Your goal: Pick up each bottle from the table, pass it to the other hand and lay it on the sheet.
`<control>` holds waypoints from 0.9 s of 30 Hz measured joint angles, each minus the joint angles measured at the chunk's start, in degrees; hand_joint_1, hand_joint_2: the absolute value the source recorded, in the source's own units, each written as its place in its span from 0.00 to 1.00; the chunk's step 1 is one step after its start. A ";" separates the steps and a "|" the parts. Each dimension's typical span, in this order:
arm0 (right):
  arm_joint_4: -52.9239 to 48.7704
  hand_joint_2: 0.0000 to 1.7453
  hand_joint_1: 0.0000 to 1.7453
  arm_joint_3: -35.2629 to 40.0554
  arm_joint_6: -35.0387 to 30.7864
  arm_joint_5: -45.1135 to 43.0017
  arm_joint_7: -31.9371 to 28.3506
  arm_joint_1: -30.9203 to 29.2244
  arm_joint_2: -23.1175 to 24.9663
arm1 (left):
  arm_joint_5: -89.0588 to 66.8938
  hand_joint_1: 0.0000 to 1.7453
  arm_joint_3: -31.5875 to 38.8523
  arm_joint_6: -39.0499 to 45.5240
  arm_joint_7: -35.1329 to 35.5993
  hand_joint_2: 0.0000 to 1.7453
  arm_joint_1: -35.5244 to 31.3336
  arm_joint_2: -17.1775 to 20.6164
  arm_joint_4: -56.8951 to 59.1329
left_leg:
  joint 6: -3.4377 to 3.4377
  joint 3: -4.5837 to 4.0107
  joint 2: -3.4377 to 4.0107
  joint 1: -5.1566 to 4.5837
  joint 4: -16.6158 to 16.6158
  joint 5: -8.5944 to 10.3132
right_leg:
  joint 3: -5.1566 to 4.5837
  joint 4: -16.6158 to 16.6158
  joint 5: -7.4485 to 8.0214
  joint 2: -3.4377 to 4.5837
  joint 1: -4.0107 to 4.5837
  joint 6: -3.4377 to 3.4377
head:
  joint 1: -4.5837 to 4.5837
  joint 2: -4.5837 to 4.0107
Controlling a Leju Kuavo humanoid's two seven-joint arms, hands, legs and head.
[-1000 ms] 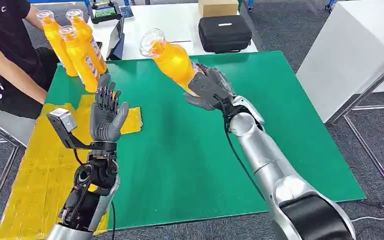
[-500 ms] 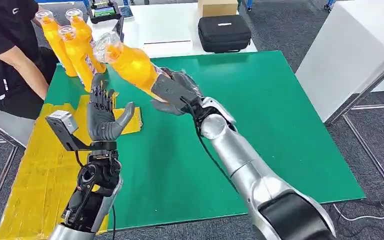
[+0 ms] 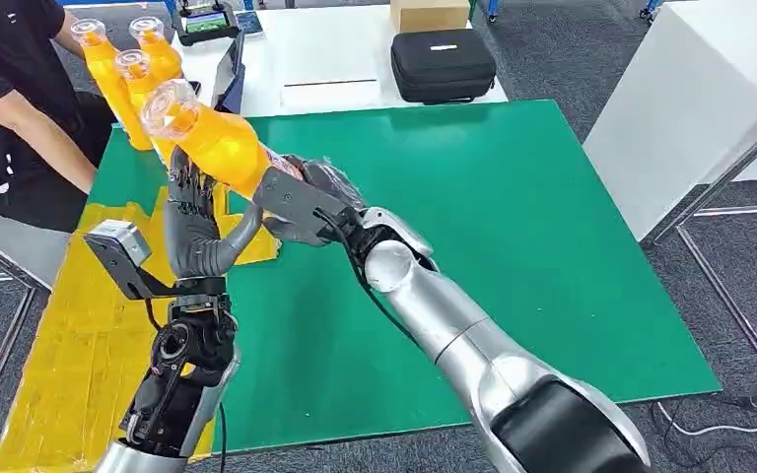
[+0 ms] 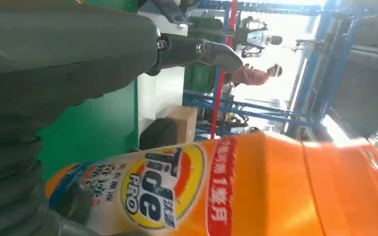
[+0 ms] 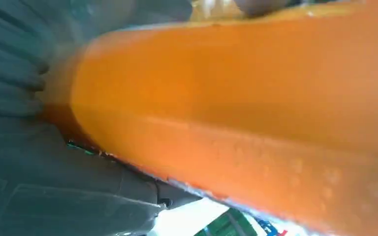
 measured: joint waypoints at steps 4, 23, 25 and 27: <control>0.41 1.00 1.00 5.05 -1.25 -1.64 2.78 -0.65 0.00 | -0.89 0.00 0.04 0.70 -0.02 1.00 0.32 0.02 -0.78 | 0.00 0.00 0.01 0.00 0.00 0.00 | -0.01 0.00 0.00 0.00 0.00 0.00 | 0.00 0.00; 0.76 1.00 1.00 24.13 -6.08 1.07 10.56 -1.30 0.02 | 4.80 0.00 0.59 -2.19 3.02 1.00 2.39 -0.07 -2.05 | -0.01 -0.02 0.09 0.01 0.00 0.00 | -0.12 -0.01 -0.01 0.03 -0.01 -0.01 | -0.04 0.00; 0.72 1.00 1.00 25.40 -6.14 1.86 11.04 -1.66 -0.04 | 9.54 0.00 0.81 -5.78 5.25 1.00 2.74 -0.07 -1.99 | -0.01 -0.02 0.09 0.01 0.00 0.00 | -0.13 -0.01 -0.01 0.03 -0.01 -0.01 | -0.02 0.00; 0.35 1.00 1.00 26.59 -6.14 2.99 11.45 -2.00 -0.24 | 15.48 0.00 0.85 -10.35 8.51 1.00 3.05 -0.07 -1.71 | -0.01 -0.02 0.09 0.01 0.00 0.00 | -0.14 -0.01 -0.01 0.03 -0.02 -0.02 | 0.02 0.00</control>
